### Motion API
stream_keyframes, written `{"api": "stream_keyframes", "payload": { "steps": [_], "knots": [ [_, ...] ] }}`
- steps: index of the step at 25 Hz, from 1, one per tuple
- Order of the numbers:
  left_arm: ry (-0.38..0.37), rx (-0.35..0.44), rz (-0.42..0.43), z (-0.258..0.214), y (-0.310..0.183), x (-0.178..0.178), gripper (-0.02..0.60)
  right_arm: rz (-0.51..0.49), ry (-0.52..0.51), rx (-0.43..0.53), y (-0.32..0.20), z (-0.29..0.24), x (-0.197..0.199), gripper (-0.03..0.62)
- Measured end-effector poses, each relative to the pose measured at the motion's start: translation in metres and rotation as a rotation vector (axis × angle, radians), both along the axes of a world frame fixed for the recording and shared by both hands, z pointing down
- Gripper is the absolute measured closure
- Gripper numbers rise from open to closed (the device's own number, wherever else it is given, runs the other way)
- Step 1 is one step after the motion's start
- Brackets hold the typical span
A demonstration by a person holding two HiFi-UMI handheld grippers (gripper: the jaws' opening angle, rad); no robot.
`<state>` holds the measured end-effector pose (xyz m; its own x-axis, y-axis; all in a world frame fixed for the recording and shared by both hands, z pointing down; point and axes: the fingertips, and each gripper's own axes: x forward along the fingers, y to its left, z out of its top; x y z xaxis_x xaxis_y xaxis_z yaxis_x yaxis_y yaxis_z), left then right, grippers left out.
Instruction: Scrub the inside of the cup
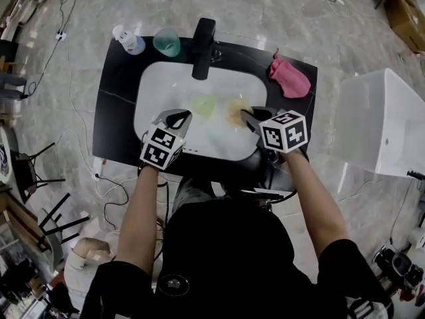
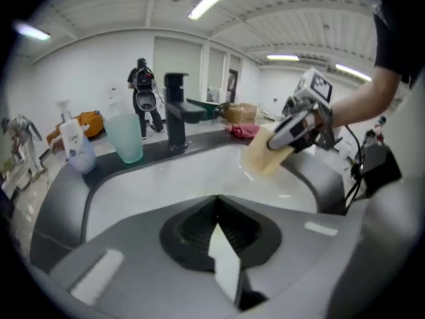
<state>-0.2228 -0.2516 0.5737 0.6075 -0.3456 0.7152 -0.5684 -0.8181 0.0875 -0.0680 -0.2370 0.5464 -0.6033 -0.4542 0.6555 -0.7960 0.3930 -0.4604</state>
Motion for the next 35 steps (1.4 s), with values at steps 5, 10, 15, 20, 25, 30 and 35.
{"api": "stream_keyframes", "payload": {
  "steps": [5, 10, 15, 20, 25, 30, 35],
  "knots": [
    [0.090, 0.010, -0.071, -0.025, 0.042, -0.011, 0.581, -0.090, 0.061, 0.062, 0.012, -0.007, -0.008, 0.553],
    [0.071, -0.014, -0.002, -0.023, 0.105, -0.009, 0.581, -0.138, 0.108, 0.110, 0.044, -0.019, -0.015, 0.553],
    [0.121, -0.009, -0.031, -0.027, 0.138, -0.018, 0.581, -0.103, 0.134, 0.176, 0.063, -0.036, -0.023, 0.553],
    [0.170, 0.005, -0.084, -0.033, 0.171, -0.040, 0.581, -0.044, 0.141, 0.211, 0.090, -0.052, -0.039, 0.553],
    [0.205, 0.010, -0.106, -0.034, 0.202, -0.049, 0.581, -0.027, 0.143, 0.245, 0.121, -0.069, -0.061, 0.553],
    [0.233, 0.025, -0.099, -0.038, 0.227, -0.047, 0.581, -0.013, 0.147, 0.272, 0.153, -0.077, -0.077, 0.553],
    [0.250, 0.042, -0.091, -0.043, 0.239, -0.041, 0.581, -0.009, 0.150, 0.299, 0.173, -0.082, -0.083, 0.553]
  ]
}}
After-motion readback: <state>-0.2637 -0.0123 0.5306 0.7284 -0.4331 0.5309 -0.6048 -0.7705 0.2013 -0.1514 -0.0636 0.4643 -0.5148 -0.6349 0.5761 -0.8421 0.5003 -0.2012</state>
